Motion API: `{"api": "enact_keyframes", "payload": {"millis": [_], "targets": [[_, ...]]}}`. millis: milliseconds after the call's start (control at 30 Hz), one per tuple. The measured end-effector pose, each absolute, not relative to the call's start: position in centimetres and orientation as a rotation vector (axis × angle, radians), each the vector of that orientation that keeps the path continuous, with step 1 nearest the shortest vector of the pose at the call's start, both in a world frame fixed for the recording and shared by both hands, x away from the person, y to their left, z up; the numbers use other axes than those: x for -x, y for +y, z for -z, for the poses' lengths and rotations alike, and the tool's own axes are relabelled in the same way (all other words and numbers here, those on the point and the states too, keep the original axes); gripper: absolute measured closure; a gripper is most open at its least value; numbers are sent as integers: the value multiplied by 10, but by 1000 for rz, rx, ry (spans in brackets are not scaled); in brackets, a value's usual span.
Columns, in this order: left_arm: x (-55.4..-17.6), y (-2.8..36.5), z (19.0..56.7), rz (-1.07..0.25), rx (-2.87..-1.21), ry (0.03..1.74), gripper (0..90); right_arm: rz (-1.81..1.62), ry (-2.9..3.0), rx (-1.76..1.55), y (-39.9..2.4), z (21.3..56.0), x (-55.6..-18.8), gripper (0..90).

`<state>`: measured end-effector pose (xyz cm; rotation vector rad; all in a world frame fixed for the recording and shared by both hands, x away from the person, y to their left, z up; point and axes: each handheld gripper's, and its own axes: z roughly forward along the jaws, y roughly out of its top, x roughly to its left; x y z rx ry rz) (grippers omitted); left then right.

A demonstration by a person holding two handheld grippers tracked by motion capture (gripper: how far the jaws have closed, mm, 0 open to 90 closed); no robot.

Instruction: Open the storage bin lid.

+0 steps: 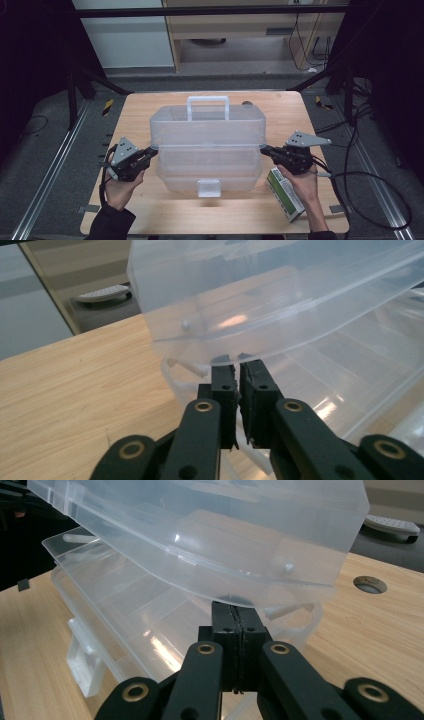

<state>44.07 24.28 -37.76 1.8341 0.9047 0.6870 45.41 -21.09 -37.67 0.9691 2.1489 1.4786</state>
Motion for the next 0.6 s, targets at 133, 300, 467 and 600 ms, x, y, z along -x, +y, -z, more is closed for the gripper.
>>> {"api": "enact_keyframes", "payload": {"millis": [133,300,467,600], "targets": [[-437,248,382,-722,-1834,947,755,-1474,2156,-969,-211,377,-454,899],[-439,249,382,-761,-1825,969,626,-1469,2161,-966,-210,377,-454,899],[-446,244,377,-775,-1810,948,582,-1465,2162,-964,-210,377,-454,899],[-449,241,379,-772,-1813,949,598,-1464,2163,-963,-210,377,-454,899]]}}
